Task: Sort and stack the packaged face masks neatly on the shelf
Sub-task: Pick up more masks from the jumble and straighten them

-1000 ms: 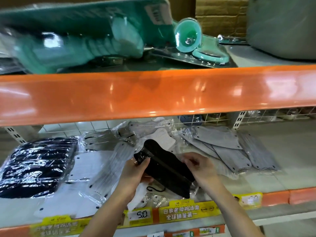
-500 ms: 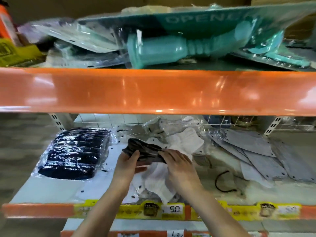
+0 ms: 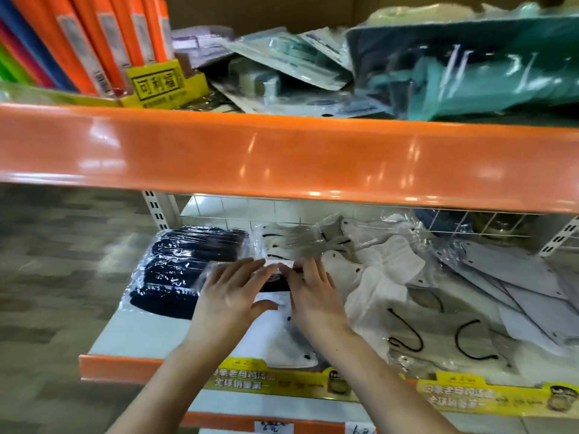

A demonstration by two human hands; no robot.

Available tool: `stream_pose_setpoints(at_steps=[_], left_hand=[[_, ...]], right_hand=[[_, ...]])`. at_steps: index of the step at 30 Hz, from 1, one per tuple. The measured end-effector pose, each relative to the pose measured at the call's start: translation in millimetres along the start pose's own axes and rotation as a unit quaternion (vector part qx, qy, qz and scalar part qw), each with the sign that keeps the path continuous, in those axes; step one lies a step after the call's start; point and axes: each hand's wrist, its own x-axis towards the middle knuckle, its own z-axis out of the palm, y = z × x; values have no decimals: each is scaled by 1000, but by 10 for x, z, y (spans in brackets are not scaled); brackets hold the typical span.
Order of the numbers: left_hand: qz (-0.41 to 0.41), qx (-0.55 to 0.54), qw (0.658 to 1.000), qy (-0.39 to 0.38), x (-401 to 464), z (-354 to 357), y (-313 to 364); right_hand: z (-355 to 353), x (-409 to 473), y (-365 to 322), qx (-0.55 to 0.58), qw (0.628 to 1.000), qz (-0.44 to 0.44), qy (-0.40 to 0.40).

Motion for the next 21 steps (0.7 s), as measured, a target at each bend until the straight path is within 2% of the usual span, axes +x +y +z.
stream_pose_setpoints(at_steps=[6,9,13,17,21], left_hand=[[-43,-2,999,-12,-264,-25,-412],[-73,5,997,-25,-395,-61,-667],[-94,41,995,-1,-561,-27,-962],[-112,62,992,-4,-708,53,-1162],[-136,58,987,-56,-877,182,-1259]], right_hand=[[198,112,-377,2,998,-63,8],[321,131,-568,22,998,-62,8],[496,143,-813,44,996,-76,-3],[634,124,-1019,40,995,-87,-30],[760,35,-1094,37,993,-73,-88]])
